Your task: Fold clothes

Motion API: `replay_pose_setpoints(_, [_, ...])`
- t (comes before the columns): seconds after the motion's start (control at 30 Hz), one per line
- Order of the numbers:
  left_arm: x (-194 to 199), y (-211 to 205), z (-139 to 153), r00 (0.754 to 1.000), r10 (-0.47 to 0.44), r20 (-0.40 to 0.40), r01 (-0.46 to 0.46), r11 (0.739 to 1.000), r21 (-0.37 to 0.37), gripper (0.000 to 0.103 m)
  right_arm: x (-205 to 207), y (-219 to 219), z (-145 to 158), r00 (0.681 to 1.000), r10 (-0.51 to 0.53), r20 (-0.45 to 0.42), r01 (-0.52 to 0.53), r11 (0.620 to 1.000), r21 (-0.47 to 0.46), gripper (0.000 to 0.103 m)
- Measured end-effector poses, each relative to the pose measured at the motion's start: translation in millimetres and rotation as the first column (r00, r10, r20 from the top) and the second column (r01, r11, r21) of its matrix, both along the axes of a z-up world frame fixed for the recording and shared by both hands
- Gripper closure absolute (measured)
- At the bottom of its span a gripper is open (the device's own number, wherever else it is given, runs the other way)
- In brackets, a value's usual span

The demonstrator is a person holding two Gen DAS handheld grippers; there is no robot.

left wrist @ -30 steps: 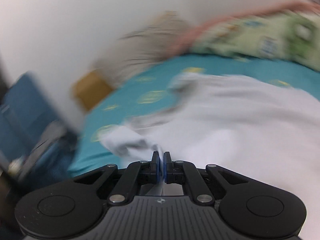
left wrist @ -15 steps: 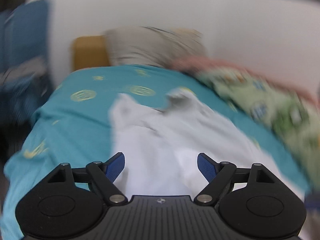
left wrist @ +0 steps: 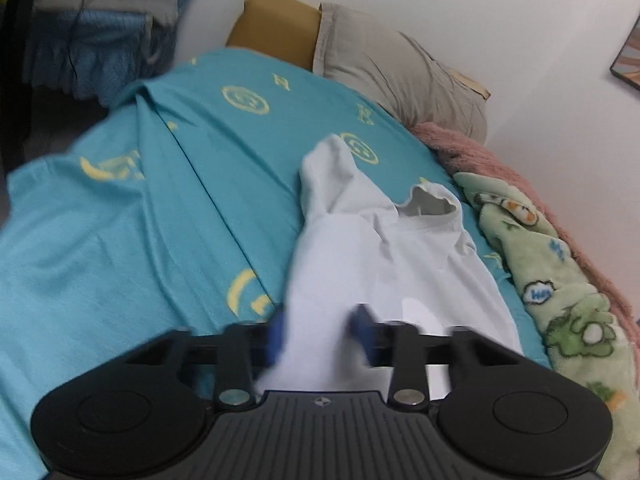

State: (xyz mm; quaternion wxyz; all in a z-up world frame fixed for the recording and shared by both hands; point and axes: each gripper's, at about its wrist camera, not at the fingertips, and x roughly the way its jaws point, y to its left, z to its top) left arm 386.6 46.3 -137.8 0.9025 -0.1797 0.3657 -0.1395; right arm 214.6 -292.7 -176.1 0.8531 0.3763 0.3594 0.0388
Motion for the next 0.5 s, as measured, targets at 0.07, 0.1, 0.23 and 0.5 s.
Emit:
replay_pose_setpoints(0.07, [-4.5, 7.5, 6.2, 0.999, 0.027, 0.04, -0.027, 1.0, 0.009, 0.093, -0.3, 2.4, 1.5, 1.0, 0.006, 0.006, -0.006, 1.0, -0.013, 0.037])
replay_pose_setpoints(0.1, [-6.3, 11.8, 9.3, 0.998, 0.044, 0.051, -0.044, 0.999, 0.007, 0.094, -0.4, 3.8, 2.3, 1.0, 0.009, 0.01, -0.009, 1.0, -0.02, 0.037])
replay_pose_setpoints(0.23, [-11.9, 31.1, 23.6, 0.994, 0.082, 0.067, -0.084, 0.996, 0.026, 0.098, -1.5, 6.8, 3.3, 1.0, 0.016, 0.011, -0.015, 0.999, -0.037, 0.037])
replay_pose_setpoints(0.5, [-10.4, 46.8, 4.0, 0.993, -0.001, -0.12, -0.012, 0.994, -0.106, 0.048, 0.9, 8.8, 0.5, 1.0, 0.018, -0.001, -0.018, 0.999, -0.041, 0.037])
